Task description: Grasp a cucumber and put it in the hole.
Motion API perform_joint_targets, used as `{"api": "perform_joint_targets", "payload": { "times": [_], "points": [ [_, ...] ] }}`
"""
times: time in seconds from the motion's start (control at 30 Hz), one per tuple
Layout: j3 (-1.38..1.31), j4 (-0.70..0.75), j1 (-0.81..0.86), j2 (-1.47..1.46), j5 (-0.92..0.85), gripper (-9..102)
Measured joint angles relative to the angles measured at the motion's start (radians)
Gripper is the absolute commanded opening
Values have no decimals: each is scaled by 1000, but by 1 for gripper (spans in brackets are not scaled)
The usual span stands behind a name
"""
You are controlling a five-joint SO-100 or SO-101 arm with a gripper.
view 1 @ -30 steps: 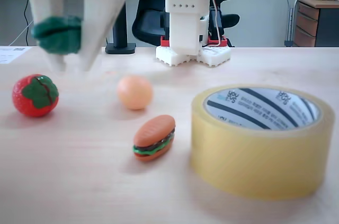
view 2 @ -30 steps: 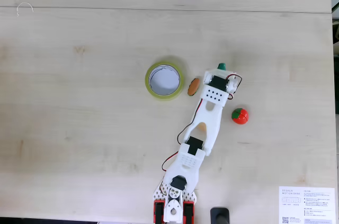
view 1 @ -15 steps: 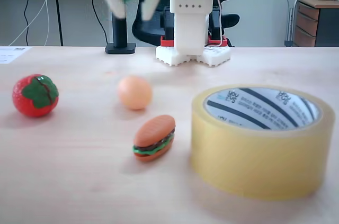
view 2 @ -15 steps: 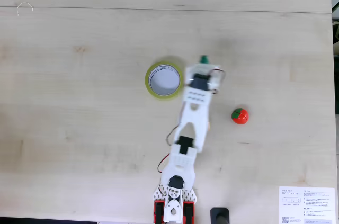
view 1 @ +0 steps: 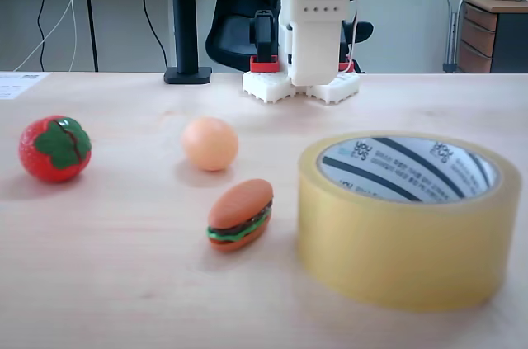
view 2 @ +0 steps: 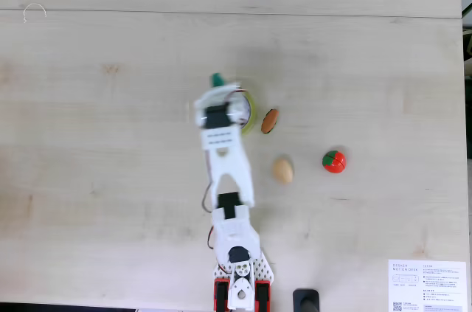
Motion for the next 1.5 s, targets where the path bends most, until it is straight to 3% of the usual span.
{"api": "perform_joint_targets", "payload": {
  "times": [0.3,0.9,0.93,1.07,1.13,1.5],
  "points": [
    [0,0,-23,-89,0,0],
    [0,0,115,-238,-2,1],
    [0,0,117,-238,-2,5],
    [0,0,110,-238,-2,51],
    [0,0,107,-238,-2,62],
    [-46,0,107,-238,5,65]
  ]
}}
